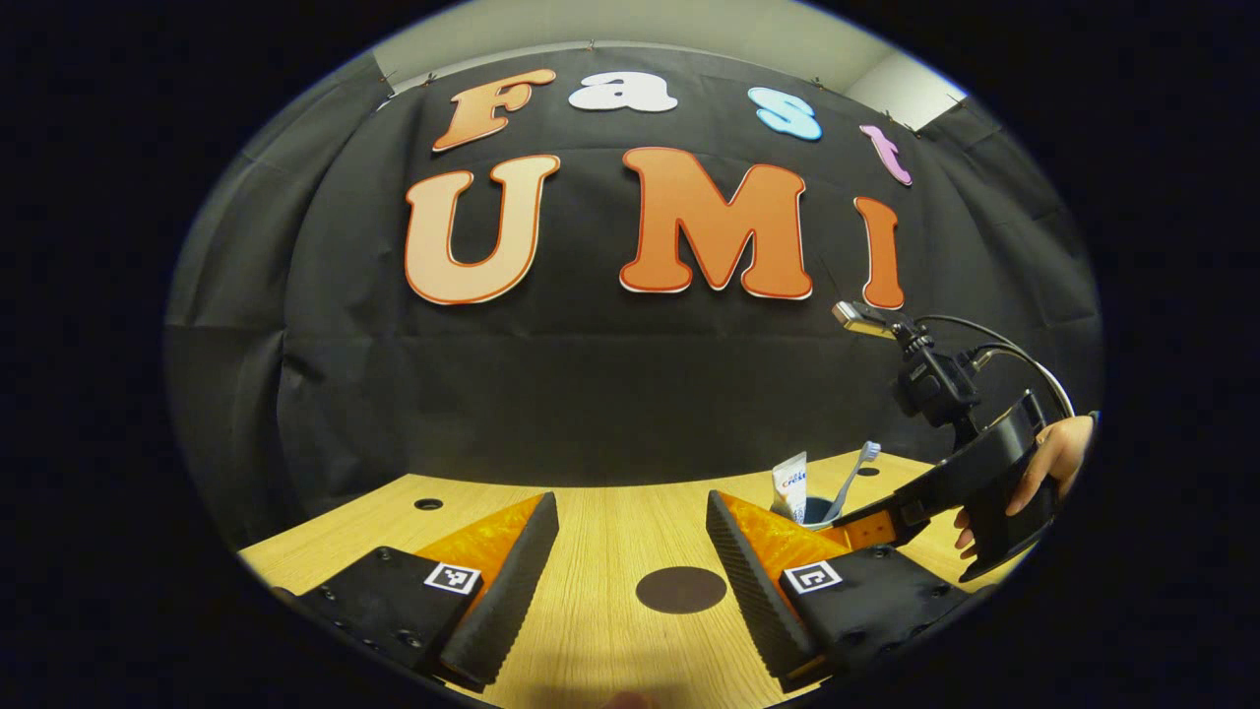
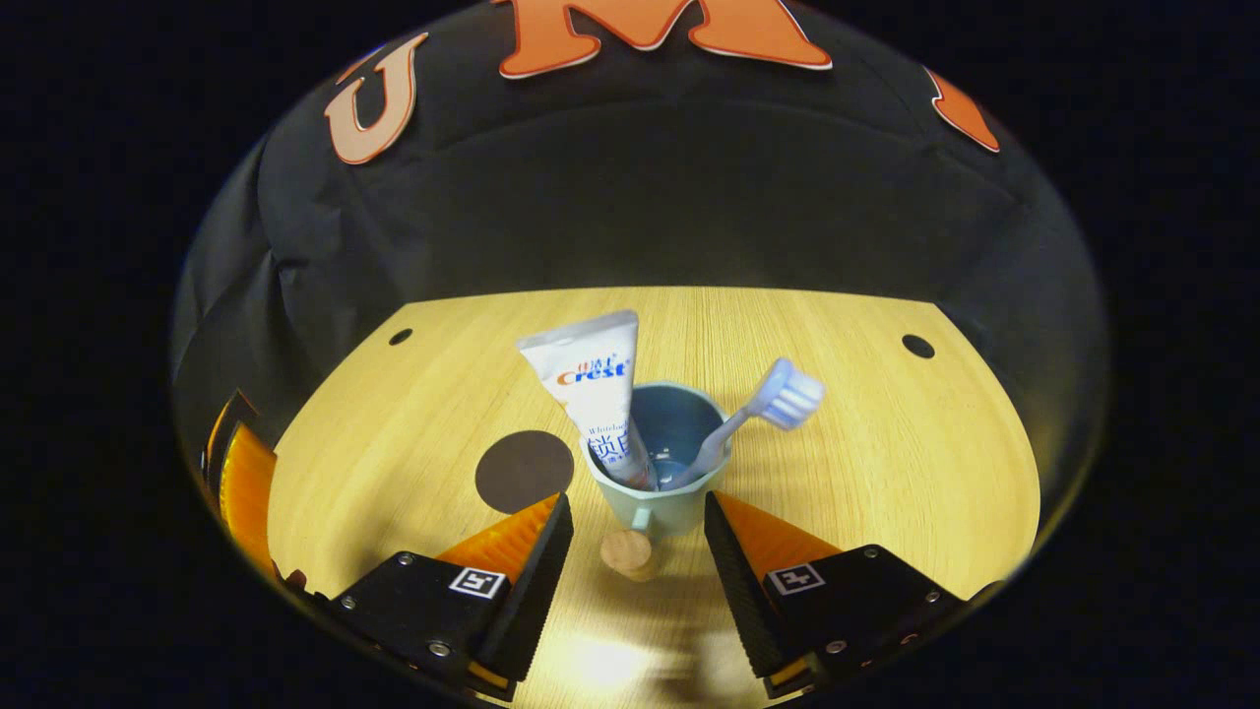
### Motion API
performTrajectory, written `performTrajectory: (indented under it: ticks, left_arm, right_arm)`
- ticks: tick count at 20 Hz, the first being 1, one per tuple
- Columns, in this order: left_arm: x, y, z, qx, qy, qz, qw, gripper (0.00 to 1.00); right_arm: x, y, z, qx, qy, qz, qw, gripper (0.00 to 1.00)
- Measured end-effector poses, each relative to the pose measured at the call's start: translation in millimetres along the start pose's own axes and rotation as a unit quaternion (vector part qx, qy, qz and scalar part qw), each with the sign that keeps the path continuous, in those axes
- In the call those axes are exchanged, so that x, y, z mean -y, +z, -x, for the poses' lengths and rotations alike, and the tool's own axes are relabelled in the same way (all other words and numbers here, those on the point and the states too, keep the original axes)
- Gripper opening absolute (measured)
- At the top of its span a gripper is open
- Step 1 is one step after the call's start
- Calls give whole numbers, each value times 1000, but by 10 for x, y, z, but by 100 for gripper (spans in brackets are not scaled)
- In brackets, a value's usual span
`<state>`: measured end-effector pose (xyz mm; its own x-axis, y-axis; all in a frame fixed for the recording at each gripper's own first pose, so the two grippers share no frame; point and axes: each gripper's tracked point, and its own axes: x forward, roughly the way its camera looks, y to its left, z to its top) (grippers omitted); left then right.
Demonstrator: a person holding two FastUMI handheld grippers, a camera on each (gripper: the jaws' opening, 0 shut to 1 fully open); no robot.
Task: Put the toothbrush and toothpaste on the desktop into the cup, then pick up the cup and place it on the coaster on the desktop.
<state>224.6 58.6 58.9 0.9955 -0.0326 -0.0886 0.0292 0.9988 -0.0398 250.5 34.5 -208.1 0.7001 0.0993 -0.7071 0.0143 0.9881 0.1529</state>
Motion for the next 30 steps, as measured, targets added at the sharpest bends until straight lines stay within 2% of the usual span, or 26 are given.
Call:
performTrajectory:
  ticks: [1,2,3,4,6,8,10,11,13,15,16,19,30]
  left_arm:
    - [-10,-11,3,-2,1,-1,1000,94]
    - [-21,-7,-2,-1,2,-1,1000,97]
    - [-36,9,5,0,3,0,1000,96]
    - [-32,18,9,1,3,-1,1000,96]
    - [-24,-11,10,-3,1,-2,1000,95]
    - [-14,-33,15,-6,-2,2,1000,98]
    - [18,-25,2,-4,-9,11,1000,96]
    - [26,-35,7,-5,-11,13,1000,97]
    - [54,-42,-3,-7,-14,14,1000,96]
    - [43,-39,20,-6,-14,15,1000,96]
    - [30,-49,9,-7,-13,15,1000,96]
    - [-44,-83,49,-13,-5,11,1000,97]
    - [-146,-79,121,-9,8,7,1000,96]
  right_arm:
    - [45,-45,-61,-11,-12,7,1000,81]
    - [72,-96,-108,-21,-19,9,1000,80]
    - [86,-138,-158,-32,-22,1,999,74]
    - [98,-182,-198,-44,-23,-10,999,75]
    - [75,-239,-255,-58,-14,-29,998,68]
    - [81,-244,-254,-58,-17,-23,998,65]
    - [83,-266,-271,-62,-20,-14,998,62]
    - [88,-292,-277,-65,-21,-9,998,55]
    - [106,-316,-297,-68,-22,-6,997,51]
    - [96,-297,-301,-62,-27,-9,998,29]
    - [129,-290,-292,-58,-31,-3,998,27]
    - [132,-277,-314,-53,-34,-2,998,22]
    - [140,-241,-181,-21,-29,10,999,19]
